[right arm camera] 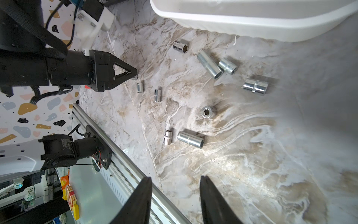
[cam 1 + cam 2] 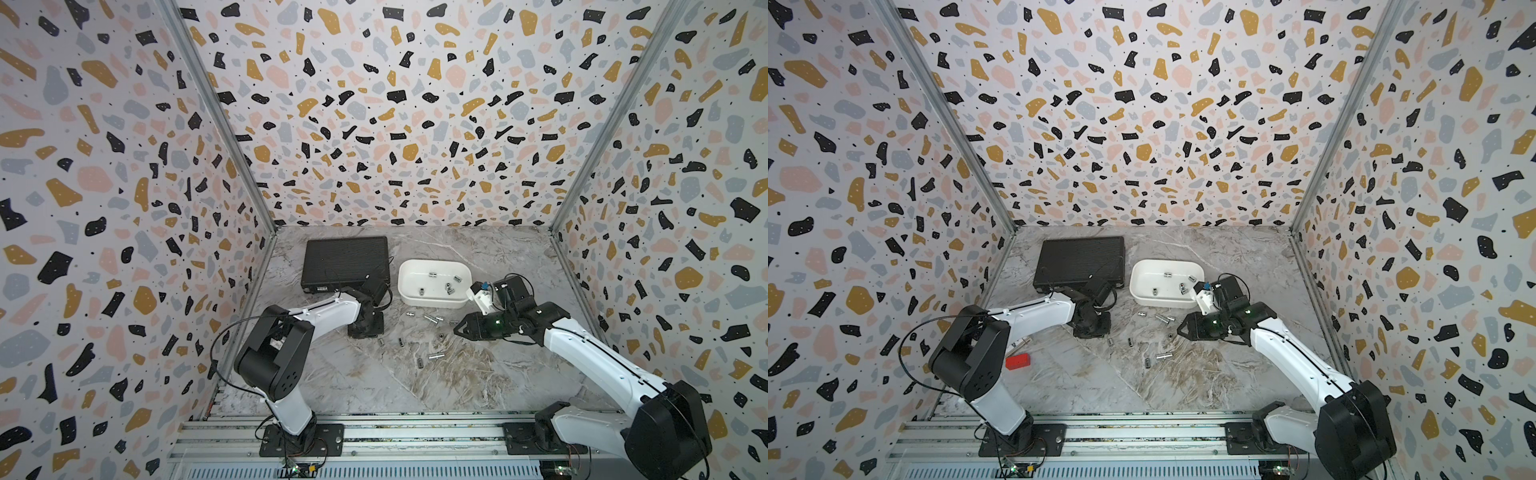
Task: Put the socket on the desktop into the storage box
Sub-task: Pick up the socket head at the center of the board, then place the socket head in the storage box.
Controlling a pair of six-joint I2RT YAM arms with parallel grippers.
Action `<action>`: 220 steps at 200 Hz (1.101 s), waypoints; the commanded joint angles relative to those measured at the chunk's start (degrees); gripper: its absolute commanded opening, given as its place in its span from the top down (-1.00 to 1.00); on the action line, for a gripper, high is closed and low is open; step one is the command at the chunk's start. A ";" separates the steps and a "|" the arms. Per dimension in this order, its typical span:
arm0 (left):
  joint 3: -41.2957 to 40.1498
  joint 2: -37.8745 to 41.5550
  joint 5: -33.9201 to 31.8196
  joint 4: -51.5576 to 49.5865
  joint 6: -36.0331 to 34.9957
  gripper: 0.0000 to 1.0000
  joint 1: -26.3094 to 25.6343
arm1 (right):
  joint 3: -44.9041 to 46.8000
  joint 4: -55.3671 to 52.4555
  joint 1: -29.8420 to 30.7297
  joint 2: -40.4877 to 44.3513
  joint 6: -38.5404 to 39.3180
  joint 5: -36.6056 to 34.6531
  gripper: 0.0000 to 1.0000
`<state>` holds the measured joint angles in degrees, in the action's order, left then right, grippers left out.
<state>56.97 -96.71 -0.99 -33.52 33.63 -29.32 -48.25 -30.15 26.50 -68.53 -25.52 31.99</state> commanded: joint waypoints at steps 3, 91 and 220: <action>2.14 2.91 -0.45 -2.31 -0.83 0.90 0.22 | -0.72 0.16 0.25 1.21 -0.36 0.47 0.09; 11.56 3.06 2.94 -5.07 -1.59 0.92 0.14 | -5.29 -2.14 -1.69 -0.33 -1.70 -5.30 0.09; 33.74 -11.34 6.78 -6.99 -2.21 0.95 -2.74 | -7.47 -4.85 -5.49 -1.17 -2.15 -7.74 0.09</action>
<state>86.37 -105.56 4.71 -39.29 32.27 -30.98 -53.63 -33.06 21.56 -69.84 -27.22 25.02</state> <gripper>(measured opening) 0.174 0.455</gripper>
